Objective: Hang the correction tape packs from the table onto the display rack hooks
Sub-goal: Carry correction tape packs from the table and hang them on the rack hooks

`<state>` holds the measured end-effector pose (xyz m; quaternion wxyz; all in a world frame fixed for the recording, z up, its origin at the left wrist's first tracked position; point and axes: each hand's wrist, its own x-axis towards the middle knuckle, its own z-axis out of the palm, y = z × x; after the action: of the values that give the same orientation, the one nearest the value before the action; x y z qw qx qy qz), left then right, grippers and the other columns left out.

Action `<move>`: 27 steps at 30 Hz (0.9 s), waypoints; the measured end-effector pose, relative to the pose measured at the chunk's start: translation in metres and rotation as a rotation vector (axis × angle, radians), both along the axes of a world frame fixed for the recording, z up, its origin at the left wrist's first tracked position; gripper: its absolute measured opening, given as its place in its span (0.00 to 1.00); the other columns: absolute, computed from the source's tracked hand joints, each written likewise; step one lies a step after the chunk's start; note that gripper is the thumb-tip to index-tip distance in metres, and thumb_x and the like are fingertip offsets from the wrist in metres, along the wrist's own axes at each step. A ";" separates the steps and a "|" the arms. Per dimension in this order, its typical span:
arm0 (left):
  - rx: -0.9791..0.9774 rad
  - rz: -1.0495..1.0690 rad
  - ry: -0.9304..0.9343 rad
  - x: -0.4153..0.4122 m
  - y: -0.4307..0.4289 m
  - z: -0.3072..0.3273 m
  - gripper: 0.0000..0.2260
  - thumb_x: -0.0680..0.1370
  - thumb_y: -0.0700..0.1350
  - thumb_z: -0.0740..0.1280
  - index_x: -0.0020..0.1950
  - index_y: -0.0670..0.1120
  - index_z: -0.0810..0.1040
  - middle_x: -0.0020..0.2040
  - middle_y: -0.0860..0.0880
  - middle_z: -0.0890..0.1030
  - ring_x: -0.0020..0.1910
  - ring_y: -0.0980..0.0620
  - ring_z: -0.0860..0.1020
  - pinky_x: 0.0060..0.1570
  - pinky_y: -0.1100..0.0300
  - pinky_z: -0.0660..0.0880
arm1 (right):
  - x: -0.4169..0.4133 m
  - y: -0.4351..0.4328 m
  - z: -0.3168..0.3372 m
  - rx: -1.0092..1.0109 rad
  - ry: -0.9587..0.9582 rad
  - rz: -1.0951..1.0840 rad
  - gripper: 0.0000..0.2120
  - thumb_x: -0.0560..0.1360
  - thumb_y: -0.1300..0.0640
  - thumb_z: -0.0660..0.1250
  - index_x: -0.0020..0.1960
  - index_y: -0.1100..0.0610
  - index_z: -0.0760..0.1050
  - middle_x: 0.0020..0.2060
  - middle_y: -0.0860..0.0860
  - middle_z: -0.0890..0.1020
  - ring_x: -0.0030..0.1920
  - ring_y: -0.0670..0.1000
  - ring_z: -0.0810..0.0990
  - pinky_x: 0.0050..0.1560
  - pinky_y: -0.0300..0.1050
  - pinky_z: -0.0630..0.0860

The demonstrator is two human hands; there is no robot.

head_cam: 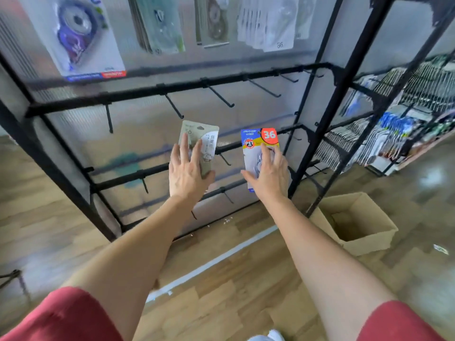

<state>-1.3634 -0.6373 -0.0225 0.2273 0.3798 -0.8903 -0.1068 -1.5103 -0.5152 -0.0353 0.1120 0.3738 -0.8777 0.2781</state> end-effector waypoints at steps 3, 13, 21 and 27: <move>-0.080 0.001 0.042 -0.023 0.000 0.015 0.34 0.75 0.52 0.69 0.77 0.48 0.58 0.79 0.43 0.50 0.75 0.37 0.52 0.72 0.45 0.55 | -0.028 -0.006 0.016 -0.060 0.029 0.041 0.38 0.71 0.44 0.72 0.74 0.58 0.61 0.72 0.60 0.62 0.64 0.60 0.67 0.61 0.53 0.70; -0.173 0.123 0.175 -0.103 0.027 0.058 0.35 0.74 0.52 0.71 0.76 0.49 0.60 0.78 0.43 0.53 0.74 0.36 0.53 0.72 0.44 0.56 | -0.126 -0.003 0.065 -0.237 0.158 0.234 0.38 0.67 0.49 0.77 0.72 0.60 0.66 0.68 0.64 0.67 0.65 0.65 0.69 0.58 0.61 0.72; -0.242 0.336 0.207 -0.087 0.042 0.091 0.35 0.73 0.52 0.72 0.76 0.49 0.60 0.78 0.43 0.53 0.75 0.38 0.52 0.72 0.44 0.55 | -0.142 -0.012 0.083 -0.282 0.161 0.398 0.39 0.64 0.49 0.79 0.69 0.62 0.70 0.65 0.66 0.71 0.59 0.68 0.74 0.50 0.62 0.76; -0.273 0.428 0.235 -0.052 0.038 0.110 0.35 0.73 0.52 0.72 0.76 0.48 0.61 0.78 0.43 0.53 0.75 0.38 0.53 0.72 0.44 0.55 | -0.118 -0.034 0.103 -0.324 0.192 0.465 0.38 0.65 0.48 0.78 0.69 0.61 0.70 0.67 0.65 0.69 0.63 0.68 0.71 0.54 0.63 0.73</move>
<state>-1.4154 -0.5989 0.0876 0.3953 0.5100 -0.7636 0.0212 -1.6279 -0.5492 0.0680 0.1860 0.5666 -0.6980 0.3963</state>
